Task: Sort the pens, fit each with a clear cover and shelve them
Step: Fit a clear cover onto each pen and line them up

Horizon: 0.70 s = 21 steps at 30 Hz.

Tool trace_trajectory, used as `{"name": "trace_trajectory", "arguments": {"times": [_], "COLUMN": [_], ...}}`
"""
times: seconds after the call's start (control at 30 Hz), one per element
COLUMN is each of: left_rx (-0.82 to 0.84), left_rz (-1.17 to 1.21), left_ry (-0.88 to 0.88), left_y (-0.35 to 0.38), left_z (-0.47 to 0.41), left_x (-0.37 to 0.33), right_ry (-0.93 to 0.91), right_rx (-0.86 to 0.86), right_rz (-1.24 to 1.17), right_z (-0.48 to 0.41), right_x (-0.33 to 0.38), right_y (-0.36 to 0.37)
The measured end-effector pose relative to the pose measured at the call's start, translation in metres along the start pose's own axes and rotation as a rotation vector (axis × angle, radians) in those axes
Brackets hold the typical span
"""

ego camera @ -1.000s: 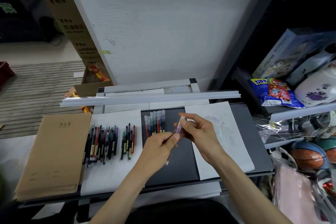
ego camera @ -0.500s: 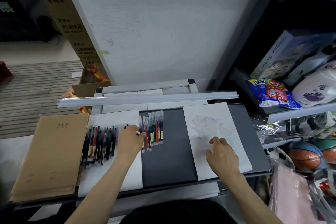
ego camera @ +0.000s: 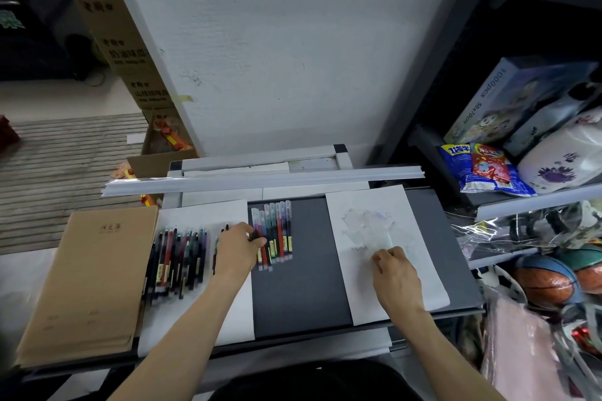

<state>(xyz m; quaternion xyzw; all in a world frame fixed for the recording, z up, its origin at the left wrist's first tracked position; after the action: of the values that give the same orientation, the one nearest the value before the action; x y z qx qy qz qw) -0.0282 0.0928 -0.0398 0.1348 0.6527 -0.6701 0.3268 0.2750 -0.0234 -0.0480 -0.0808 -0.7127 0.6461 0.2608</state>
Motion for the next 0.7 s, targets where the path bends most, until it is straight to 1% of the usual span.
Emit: {"name": "trace_trajectory", "arguments": {"times": [0.17, 0.27, 0.33, 0.4, 0.47, 0.57, 0.7], "left_rx": [0.045, 0.034, -0.015, -0.081, -0.104, -0.060, -0.008], "left_rz": [0.030, 0.016, -0.036, -0.137, -0.250, -0.371, -0.459], "left_ry": [-0.009, -0.027, -0.031, 0.009, 0.050, 0.061, 0.088], "left_y": [-0.002, -0.008, -0.016, -0.024, -0.030, -0.032, -0.026], "left_z": [0.001, 0.004, 0.006, 0.007, 0.009, 0.014, 0.017], "left_x": [0.006, 0.014, 0.023, 0.032, 0.037, 0.038, 0.035], "right_ry": [0.017, 0.038, 0.081, 0.116, 0.137, 0.145, 0.175], "right_rx": [-0.030, -0.025, -0.027, -0.031, -0.025, -0.015, 0.034], "right_rz": [-0.021, -0.064, -0.111, -0.189, -0.274, -0.343, -0.514], "right_z": [-0.004, -0.003, -0.002, 0.000, 0.002, 0.004, 0.004], "right_x": [-0.001, 0.001, 0.004, 0.006, 0.009, 0.014, 0.024], "right_y": [-0.001, -0.001, -0.003, -0.005, -0.005, -0.003, -0.007]}}
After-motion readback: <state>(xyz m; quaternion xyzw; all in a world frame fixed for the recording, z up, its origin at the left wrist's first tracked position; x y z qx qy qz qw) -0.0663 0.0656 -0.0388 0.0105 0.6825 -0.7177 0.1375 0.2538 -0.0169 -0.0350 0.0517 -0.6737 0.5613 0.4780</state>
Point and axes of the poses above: each hand's wrist, its own z-axis away from the middle knuckle, its own y-axis out of the palm, x = y × z, the point moved 2 cm from there along -z, towards the middle knuckle, and after that the axes turned 13 degrees about -x, right-handed, at the moved point
